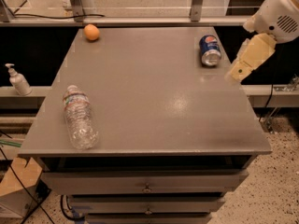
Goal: Place pepsi can upright
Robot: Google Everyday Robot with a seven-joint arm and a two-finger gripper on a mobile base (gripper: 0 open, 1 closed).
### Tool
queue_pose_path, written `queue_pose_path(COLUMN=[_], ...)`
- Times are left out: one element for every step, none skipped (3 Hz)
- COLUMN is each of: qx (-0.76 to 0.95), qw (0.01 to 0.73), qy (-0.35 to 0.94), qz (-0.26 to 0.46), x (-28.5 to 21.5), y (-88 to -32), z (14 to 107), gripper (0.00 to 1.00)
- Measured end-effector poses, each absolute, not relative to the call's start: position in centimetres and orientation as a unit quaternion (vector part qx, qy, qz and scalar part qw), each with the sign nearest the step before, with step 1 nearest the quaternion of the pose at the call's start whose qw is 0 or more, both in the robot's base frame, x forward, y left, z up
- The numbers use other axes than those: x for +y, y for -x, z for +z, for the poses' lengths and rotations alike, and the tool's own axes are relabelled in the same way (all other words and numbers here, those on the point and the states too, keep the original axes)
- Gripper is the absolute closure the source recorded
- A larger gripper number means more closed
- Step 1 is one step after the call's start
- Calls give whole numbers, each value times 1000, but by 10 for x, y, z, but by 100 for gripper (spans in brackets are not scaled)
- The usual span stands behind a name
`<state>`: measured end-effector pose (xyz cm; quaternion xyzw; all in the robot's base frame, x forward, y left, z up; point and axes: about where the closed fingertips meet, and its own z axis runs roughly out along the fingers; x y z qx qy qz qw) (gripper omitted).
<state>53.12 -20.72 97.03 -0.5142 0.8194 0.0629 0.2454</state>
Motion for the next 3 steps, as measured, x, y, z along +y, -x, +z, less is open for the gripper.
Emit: queue_pose_path(qx=[840,859,878], qw=[250,253,270], qy=[476,436,382], qz=[75,85,104], x=[-209,-218,-231], y=[-561,-595,-630], z=[959,948,942], gripper=[0,0,0])
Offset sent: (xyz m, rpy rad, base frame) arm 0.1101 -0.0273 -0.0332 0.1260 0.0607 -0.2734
